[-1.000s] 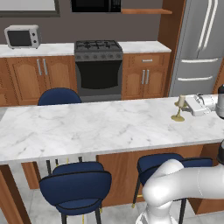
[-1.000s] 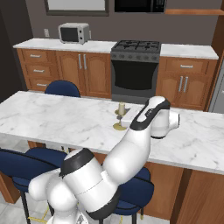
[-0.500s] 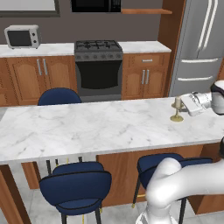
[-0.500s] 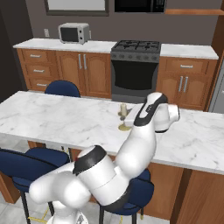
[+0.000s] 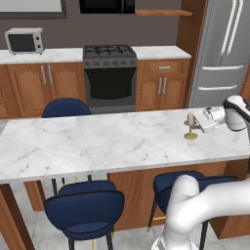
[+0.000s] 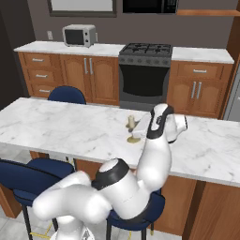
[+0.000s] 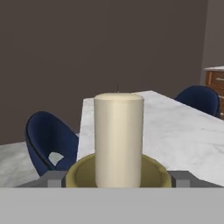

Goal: Get the candle and the liquor from the cabinet and move them to the dining counter.

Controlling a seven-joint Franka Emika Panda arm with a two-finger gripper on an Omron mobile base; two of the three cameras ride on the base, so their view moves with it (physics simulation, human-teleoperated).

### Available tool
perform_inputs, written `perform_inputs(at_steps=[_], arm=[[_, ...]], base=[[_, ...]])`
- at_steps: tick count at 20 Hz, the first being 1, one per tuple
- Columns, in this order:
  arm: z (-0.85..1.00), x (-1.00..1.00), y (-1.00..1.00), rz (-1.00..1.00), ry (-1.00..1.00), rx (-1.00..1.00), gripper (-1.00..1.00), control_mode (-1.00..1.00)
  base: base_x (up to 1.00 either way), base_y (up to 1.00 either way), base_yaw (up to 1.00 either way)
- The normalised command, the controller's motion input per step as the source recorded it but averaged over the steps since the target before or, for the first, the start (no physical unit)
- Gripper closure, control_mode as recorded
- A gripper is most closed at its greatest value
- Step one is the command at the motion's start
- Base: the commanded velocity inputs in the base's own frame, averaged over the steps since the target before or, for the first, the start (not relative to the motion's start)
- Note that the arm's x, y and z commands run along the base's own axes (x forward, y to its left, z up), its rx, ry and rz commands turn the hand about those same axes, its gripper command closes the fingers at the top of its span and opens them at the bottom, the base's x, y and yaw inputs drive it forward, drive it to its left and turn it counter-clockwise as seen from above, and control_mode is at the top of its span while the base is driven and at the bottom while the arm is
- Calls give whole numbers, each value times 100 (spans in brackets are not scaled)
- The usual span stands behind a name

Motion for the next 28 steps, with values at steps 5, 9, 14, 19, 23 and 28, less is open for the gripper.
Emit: perform_inputs(at_steps=[5, 9, 14, 19, 23, 28], arm=[[-39, 42, 0, 4, 4, 5, 100, -100], [-35, 46, 0, 3, 0, 0, 100, -100], [-26, 46, 0, 3, 0, 2, 100, -100], [-20, 28, 0, 2, 1, 4, 100, -100], [-17, 10, 0, 3, 5, 9, 100, -100], [-23, 13, 0, 2, 4, 8, 100, -100]], base=[[0, 0, 0], [0, 0, 0], [0, 0, 0], [0, 0, 0], [0, 0, 0], [0, 0, 0]])
